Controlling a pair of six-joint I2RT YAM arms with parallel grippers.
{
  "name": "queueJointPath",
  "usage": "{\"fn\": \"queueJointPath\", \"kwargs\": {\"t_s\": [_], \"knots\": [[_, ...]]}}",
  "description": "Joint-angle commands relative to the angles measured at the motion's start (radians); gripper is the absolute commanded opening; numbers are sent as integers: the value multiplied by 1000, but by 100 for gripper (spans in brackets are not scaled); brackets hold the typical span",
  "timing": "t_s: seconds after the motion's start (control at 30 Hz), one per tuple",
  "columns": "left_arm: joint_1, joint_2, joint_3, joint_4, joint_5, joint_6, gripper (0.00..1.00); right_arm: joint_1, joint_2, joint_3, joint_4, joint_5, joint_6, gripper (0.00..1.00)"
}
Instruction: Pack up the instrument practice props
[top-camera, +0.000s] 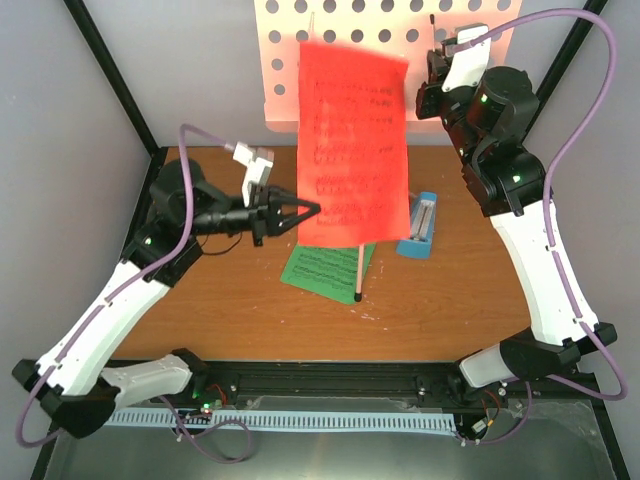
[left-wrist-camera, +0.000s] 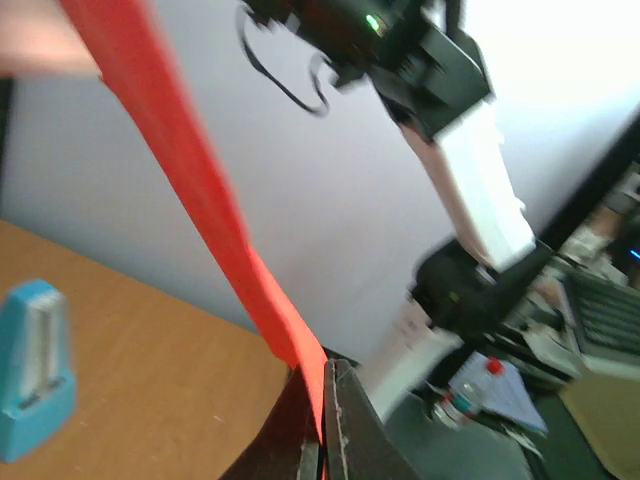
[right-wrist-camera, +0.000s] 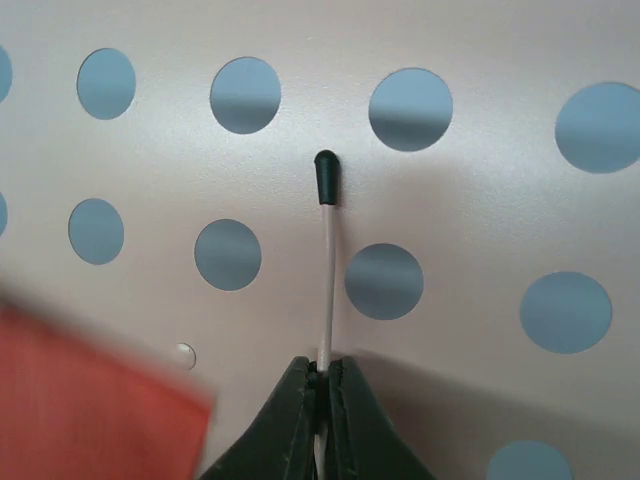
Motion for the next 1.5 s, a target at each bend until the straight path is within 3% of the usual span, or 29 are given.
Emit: {"fn": "queueJointPath", "kwargs": {"t_s": [0.0, 0.27, 0.47, 0.57, 0.77, 0.93, 1.2, 1.47], "knots": [[23, -106, -151, -17, 204, 12, 0, -16, -4, -12, -19, 20, 24, 7], [103, -219, -486, -64, 181, -6, 0, -16, -40, -18, -56, -36, 55, 54], [280, -152, -709, -45, 112, -25, 0, -17, -130, -100, -74, -71, 74, 89], [336, -111, -786, -13, 64, -17, 0, -16, -208, -183, -59, -79, 83, 100], [350, 5, -815, -56, -110, 45, 0, -16, -372, -369, -13, -90, 124, 100], [350, 87, -793, -62, -173, 59, 0, -16, -534, -565, 41, -110, 202, 100], [350, 219, -756, -60, -145, 106, 0, -16, -687, -703, -19, -114, 258, 100], [349, 358, -676, -60, -38, 190, 0, -16, -741, -770, -39, -121, 290, 100]]}}
